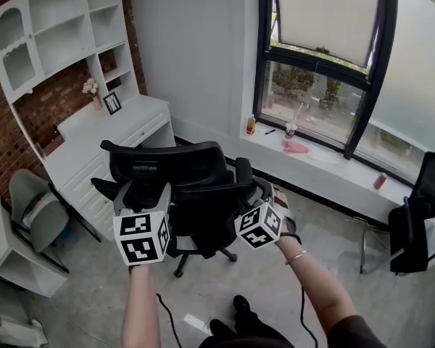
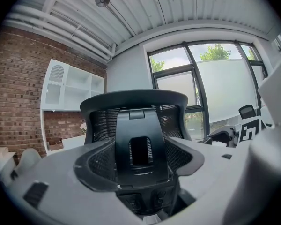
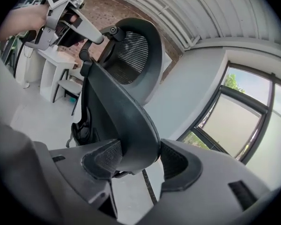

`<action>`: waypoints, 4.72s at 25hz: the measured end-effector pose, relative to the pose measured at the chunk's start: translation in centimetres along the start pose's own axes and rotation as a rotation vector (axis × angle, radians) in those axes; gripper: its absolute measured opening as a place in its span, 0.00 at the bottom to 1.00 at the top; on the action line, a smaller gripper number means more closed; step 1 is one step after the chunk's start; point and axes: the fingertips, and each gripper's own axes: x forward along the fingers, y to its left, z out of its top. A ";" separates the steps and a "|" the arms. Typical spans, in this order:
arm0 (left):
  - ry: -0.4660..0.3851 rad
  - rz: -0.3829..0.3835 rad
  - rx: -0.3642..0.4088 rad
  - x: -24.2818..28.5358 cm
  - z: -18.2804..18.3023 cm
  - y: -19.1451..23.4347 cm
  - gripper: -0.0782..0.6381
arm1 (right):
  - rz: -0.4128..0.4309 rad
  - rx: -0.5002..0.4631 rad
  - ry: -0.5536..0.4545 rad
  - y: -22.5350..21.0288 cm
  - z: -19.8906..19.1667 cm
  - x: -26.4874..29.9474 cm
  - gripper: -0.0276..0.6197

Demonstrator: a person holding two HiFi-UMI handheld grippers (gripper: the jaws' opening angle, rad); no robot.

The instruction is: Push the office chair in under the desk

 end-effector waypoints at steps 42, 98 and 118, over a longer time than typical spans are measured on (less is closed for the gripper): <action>0.078 0.427 -0.100 8.8 2.9 -17.3 0.54 | 0.338 -0.177 -0.318 -15.4 -7.8 11.7 0.43; 0.178 1.012 -0.221 30.8 6.0 -21.6 0.54 | 0.679 -0.367 -0.639 -26.3 -4.4 36.2 0.43; 0.203 0.994 -0.232 38.1 4.9 -6.1 0.54 | 0.665 -0.372 -0.604 -20.9 6.1 48.3 0.43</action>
